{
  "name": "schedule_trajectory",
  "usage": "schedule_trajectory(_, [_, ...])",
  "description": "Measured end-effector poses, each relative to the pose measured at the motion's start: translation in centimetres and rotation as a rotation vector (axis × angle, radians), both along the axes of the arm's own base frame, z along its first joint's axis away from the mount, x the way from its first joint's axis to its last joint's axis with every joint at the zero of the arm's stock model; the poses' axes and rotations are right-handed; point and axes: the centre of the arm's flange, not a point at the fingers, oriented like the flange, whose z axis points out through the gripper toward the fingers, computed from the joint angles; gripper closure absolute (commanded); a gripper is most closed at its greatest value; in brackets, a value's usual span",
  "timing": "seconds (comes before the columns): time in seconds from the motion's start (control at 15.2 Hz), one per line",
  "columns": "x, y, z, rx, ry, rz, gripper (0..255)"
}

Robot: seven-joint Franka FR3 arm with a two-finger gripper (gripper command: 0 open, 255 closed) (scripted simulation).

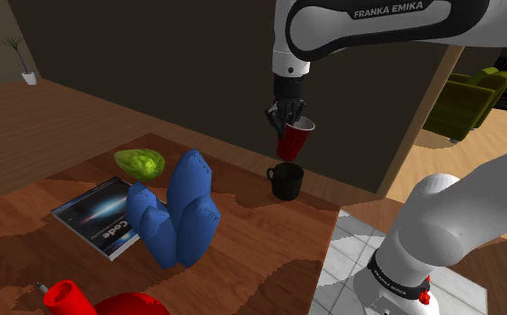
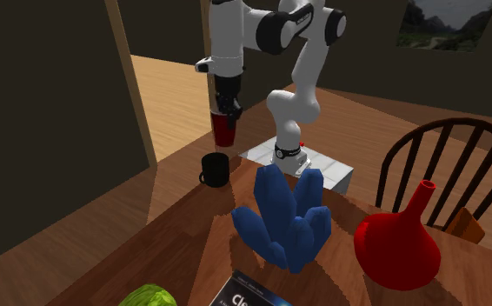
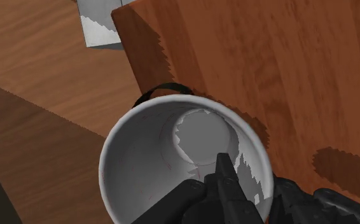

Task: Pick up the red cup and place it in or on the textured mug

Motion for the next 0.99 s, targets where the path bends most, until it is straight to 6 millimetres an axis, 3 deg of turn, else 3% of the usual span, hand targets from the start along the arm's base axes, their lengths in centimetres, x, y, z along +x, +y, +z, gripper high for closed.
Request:
schedule_trajectory(0.2, [2.7,-3.3,0.6,0.0,0.0,0.0,255])
schedule_trajectory(0.33, [3.3,-4.3,0.3,0.0,0.0,0.0,255])
schedule_trajectory(0.99, [3.5,-4.6,-4.9,-0.001,0.001,0.0,255])
